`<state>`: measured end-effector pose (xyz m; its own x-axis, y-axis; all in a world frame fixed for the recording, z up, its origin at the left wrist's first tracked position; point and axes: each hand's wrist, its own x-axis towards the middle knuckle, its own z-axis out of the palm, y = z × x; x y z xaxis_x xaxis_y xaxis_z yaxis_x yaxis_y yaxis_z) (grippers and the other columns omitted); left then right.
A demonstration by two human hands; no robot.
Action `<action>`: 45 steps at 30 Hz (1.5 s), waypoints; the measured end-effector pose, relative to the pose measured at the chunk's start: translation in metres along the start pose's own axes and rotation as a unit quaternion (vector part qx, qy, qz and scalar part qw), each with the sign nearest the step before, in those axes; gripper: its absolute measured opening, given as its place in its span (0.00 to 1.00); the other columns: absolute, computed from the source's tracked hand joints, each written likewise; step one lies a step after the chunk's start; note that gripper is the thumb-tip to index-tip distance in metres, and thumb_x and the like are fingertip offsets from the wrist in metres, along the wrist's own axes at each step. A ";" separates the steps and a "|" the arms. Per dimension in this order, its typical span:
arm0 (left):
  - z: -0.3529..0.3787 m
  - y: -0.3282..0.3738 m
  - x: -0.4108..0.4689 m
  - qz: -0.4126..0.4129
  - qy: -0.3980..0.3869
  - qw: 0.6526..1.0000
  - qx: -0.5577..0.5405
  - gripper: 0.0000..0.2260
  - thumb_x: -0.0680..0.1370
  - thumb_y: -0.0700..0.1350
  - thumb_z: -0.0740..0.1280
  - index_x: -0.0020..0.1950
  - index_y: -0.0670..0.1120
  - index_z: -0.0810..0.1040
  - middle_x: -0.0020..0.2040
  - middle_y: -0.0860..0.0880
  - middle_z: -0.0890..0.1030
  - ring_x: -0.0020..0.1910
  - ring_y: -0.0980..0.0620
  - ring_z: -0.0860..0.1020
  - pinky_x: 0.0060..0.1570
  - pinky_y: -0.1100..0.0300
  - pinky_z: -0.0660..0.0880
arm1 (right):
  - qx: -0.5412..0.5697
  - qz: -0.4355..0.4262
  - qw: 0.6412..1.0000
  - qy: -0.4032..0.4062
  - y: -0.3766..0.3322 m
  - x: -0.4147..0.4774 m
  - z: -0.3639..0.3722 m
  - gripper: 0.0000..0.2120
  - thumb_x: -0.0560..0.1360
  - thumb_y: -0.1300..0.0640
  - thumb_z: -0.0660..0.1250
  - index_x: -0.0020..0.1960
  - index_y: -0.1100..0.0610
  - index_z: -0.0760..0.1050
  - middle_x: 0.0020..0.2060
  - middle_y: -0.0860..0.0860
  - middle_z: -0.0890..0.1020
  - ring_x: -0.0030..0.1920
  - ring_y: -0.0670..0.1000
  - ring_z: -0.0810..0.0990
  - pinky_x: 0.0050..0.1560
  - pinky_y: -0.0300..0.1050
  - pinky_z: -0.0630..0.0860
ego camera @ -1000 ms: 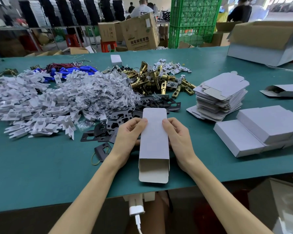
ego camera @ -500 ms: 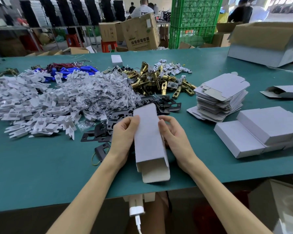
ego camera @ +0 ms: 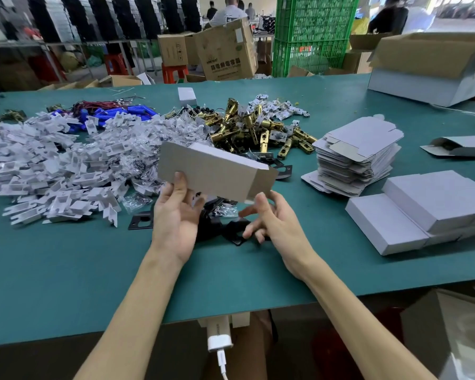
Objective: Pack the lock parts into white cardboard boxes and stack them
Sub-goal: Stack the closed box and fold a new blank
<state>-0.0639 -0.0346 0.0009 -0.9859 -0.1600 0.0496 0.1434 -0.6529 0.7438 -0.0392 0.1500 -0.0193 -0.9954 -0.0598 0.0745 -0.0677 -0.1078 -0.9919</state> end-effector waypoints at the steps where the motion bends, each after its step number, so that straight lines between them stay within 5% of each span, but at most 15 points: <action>1: 0.002 0.000 -0.001 -0.011 -0.039 0.999 0.009 0.18 0.79 0.51 0.67 0.67 0.48 0.77 0.66 0.48 0.82 0.64 0.49 0.79 0.66 0.47 0.76 | 0.017 0.005 1.000 0.015 0.000 0.001 0.000 0.36 0.80 0.40 0.62 0.78 0.61 0.57 0.47 0.51 0.87 0.36 0.54 0.83 0.31 0.39 0.74; 6: 0.005 -0.003 -0.009 -0.051 -0.163 0.984 0.042 0.30 0.76 0.56 0.69 0.76 0.45 0.72 0.74 0.42 0.77 0.73 0.42 0.75 0.63 0.37 0.78 | 0.103 0.008 0.994 0.032 -0.005 0.002 -0.003 0.44 0.67 0.26 0.69 0.70 0.55 0.68 0.49 0.47 0.87 0.43 0.58 0.87 0.36 0.41 0.79; 9: 0.006 -0.004 -0.011 -0.060 -0.192 0.978 0.054 0.26 0.69 0.56 0.80 0.63 0.47 0.83 0.70 0.44 0.80 0.72 0.42 0.76 0.61 0.38 0.79 | 0.153 0.016 0.987 0.037 -0.007 0.001 -0.005 0.49 0.61 0.25 0.73 0.68 0.56 0.68 0.53 0.51 0.86 0.48 0.59 0.87 0.40 0.44 0.81; 11: 0.006 -0.006 -0.011 -0.047 -0.199 0.977 0.067 0.19 0.68 0.56 0.81 0.54 0.49 0.87 0.65 0.45 0.84 0.69 0.43 0.79 0.60 0.38 0.80 | 0.176 0.008 0.983 0.047 -0.008 0.002 -0.006 0.47 0.62 0.28 0.74 0.69 0.57 0.68 0.61 0.56 0.83 0.52 0.59 0.87 0.42 0.45 0.83; 14: 0.007 -0.007 -0.011 -0.007 -0.174 0.982 0.066 0.17 0.71 0.51 0.77 0.57 0.43 0.86 0.63 0.42 0.84 0.64 0.41 0.81 0.59 0.42 0.81 | 0.175 -0.004 0.982 0.076 -0.007 0.003 -0.006 0.43 0.69 0.35 0.74 0.74 0.56 0.65 0.69 0.61 0.73 0.57 0.55 0.84 0.49 0.50 0.83; 17: 0.007 -0.007 -0.012 0.055 -0.187 0.975 0.109 0.15 0.75 0.45 0.73 0.60 0.42 0.86 0.65 0.42 0.83 0.66 0.40 0.81 0.64 0.42 0.79 | 0.083 -0.052 0.985 0.140 -0.001 0.002 -0.009 0.43 0.72 0.39 0.75 0.81 0.43 0.57 0.72 0.51 0.67 0.63 0.47 0.80 0.60 0.52 0.81; 20: 0.005 -0.011 -0.012 0.114 -0.196 0.951 0.208 0.13 0.76 0.42 0.73 0.60 0.42 0.85 0.66 0.44 0.83 0.70 0.43 0.78 0.69 0.39 0.75 | -0.012 -0.124 0.978 0.165 -0.001 -0.002 -0.012 0.35 0.74 0.39 0.73 0.77 0.33 0.61 0.73 0.44 0.64 0.63 0.45 0.78 0.65 0.55 0.78; 25: 0.003 -0.014 -0.013 0.118 -0.213 0.936 0.253 0.15 0.76 0.42 0.74 0.62 0.40 0.83 0.66 0.45 0.83 0.69 0.43 0.79 0.69 0.31 0.72 | 0.015 -0.144 0.987 0.075 -0.009 -0.008 -0.005 0.17 0.78 0.49 0.69 0.66 0.47 0.78 0.73 0.50 0.67 0.51 0.56 0.86 0.51 0.49 0.84; 31: 0.006 -0.011 -0.015 0.069 -0.240 0.939 0.236 0.18 0.74 0.49 0.76 0.61 0.43 0.84 0.72 0.48 0.79 0.74 0.43 0.75 0.66 0.39 0.77 | 0.071 -0.081 0.994 0.031 -0.011 -0.010 -0.003 0.23 0.76 0.48 0.72 0.66 0.59 0.74 0.67 0.60 0.75 0.58 0.58 0.85 0.54 0.53 0.84; 38: 0.005 -0.007 -0.014 0.021 -0.255 0.949 0.187 0.15 0.71 0.53 0.80 0.54 0.49 0.87 0.68 0.46 0.82 0.72 0.40 0.75 0.69 0.46 0.75 | 0.097 -0.043 0.994 0.032 -0.008 -0.008 -0.004 0.26 0.70 0.45 0.74 0.61 0.59 0.74 0.64 0.63 0.78 0.58 0.61 0.84 0.54 0.57 0.83; 45: 0.006 -0.011 -0.015 0.051 -0.254 0.941 0.220 0.04 0.75 0.44 0.78 0.49 0.48 0.88 0.64 0.46 0.84 0.68 0.47 0.79 0.62 0.55 0.76 | 0.110 -0.047 0.991 0.052 -0.007 -0.008 -0.005 0.25 0.70 0.46 0.74 0.59 0.62 0.75 0.61 0.65 0.79 0.54 0.62 0.85 0.49 0.54 0.83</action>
<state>-0.0514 -0.0207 -0.0039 -0.8993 0.2414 0.3647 0.3000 -0.2665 0.9160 -0.0311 0.1561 -0.0135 -0.9877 0.0627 0.1429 -0.1556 -0.3233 -0.9334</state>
